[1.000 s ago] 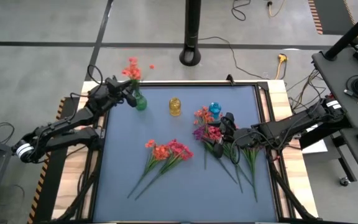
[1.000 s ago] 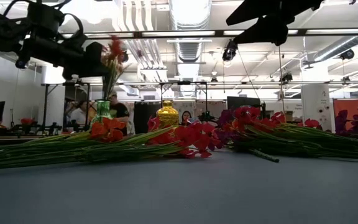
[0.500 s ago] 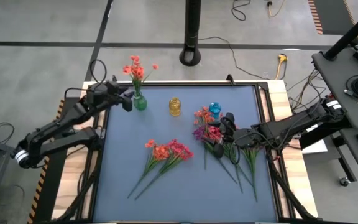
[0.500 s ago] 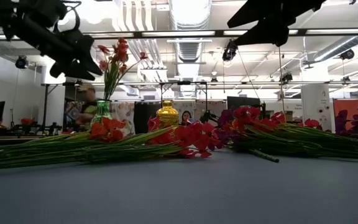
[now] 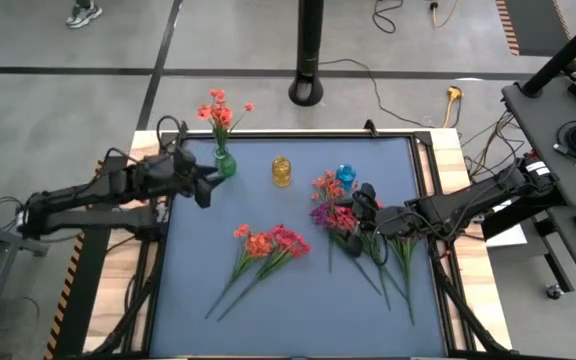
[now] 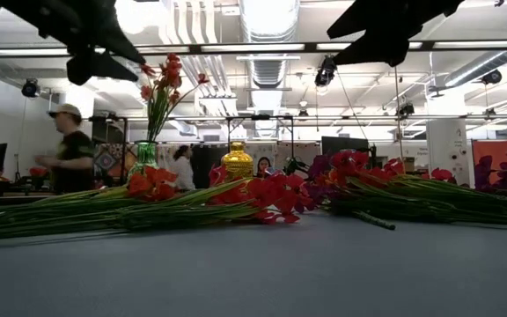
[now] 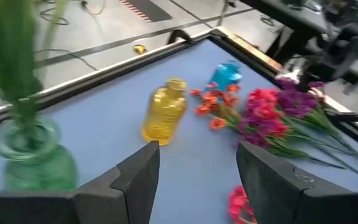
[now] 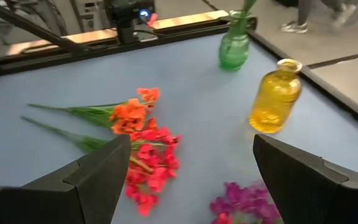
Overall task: Sort flowers into vase by color
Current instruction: Put the top left pink flowers into the blue vase
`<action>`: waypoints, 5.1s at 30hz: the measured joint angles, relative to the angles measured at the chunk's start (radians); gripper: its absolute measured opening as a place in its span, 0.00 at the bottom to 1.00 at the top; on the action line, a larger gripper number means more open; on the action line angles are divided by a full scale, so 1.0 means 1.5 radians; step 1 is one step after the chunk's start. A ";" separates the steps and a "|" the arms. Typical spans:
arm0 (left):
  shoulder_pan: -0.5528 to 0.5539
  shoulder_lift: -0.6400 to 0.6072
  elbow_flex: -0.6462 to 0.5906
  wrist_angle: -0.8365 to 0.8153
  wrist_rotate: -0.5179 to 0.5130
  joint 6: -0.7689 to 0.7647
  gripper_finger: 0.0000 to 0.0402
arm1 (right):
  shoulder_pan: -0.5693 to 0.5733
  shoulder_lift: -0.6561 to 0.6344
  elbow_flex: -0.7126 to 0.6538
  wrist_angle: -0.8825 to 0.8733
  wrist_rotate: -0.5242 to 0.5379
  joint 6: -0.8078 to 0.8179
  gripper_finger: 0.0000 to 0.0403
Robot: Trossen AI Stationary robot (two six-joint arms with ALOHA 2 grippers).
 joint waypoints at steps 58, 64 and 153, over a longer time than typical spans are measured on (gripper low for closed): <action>-0.419 0.701 0.396 -0.374 -0.080 -0.224 0.49 | -0.047 0.051 0.004 -0.425 -0.264 0.421 0.82; -0.395 0.690 0.409 -0.377 -0.143 -0.122 0.49 | -0.047 0.054 0.004 -0.431 -0.301 0.441 0.82; -0.392 0.476 0.289 -0.476 -0.494 -0.272 0.40 | -0.007 0.102 0.011 -0.449 -0.240 0.435 0.29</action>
